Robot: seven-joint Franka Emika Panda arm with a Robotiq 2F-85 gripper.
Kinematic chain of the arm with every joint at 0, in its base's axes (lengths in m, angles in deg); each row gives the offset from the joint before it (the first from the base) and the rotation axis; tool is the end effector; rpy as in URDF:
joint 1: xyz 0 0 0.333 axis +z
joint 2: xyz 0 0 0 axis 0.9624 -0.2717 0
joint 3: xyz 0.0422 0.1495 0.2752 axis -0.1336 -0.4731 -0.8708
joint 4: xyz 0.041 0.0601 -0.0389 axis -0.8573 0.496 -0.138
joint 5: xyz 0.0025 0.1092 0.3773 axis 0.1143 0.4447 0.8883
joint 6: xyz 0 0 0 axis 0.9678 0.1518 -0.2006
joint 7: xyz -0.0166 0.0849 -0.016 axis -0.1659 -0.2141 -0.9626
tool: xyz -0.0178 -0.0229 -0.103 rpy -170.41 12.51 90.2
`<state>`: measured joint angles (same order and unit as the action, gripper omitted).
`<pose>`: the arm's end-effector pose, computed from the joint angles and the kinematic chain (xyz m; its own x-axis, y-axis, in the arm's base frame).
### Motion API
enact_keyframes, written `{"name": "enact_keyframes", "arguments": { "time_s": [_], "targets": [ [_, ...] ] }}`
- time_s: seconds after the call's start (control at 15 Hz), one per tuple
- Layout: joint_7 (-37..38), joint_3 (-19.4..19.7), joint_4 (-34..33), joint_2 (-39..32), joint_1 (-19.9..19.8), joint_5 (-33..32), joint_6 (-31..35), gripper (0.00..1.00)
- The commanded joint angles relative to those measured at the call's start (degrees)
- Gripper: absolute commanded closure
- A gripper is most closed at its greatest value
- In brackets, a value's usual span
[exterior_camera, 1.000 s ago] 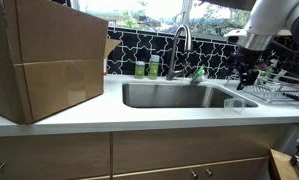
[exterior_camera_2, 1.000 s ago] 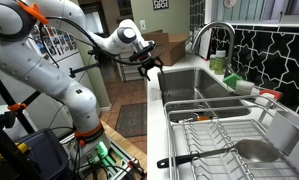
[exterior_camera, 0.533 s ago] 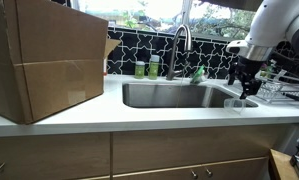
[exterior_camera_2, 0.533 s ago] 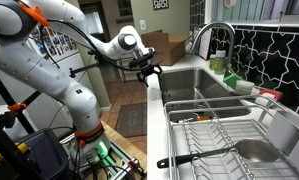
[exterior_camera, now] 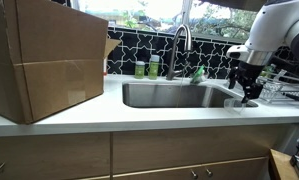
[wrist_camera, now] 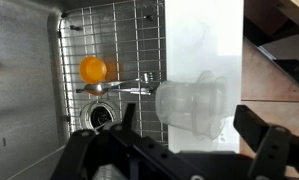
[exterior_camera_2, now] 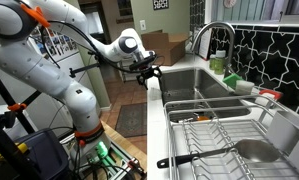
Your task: Place the clear container upright.
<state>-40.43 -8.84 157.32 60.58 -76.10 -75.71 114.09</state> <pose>0.3636 -0.0734 0.4012 0.7686 0.6148 -0.1770 0.6338 -0.6939 0.3419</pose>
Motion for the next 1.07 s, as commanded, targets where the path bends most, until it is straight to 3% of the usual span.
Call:
{"name": "enact_keyframes", "arguments": {
  "time_s": [0.0,0.6,0.67,1.0],
  "targets": [
    [-2.2,1.2,1.1,-0.9,0.2,0.3,3.9,0.00],
    [-4.6,2.4,0.9,-4.3,-0.7,0.8,5.1,0.01],
    [-4.9,2.4,0.8,-4.6,-0.7,0.9,5.4,0.19],
    [-5.2,2.5,0.8,-5.4,-0.8,1.0,7.1,0.55]
  ]
}}
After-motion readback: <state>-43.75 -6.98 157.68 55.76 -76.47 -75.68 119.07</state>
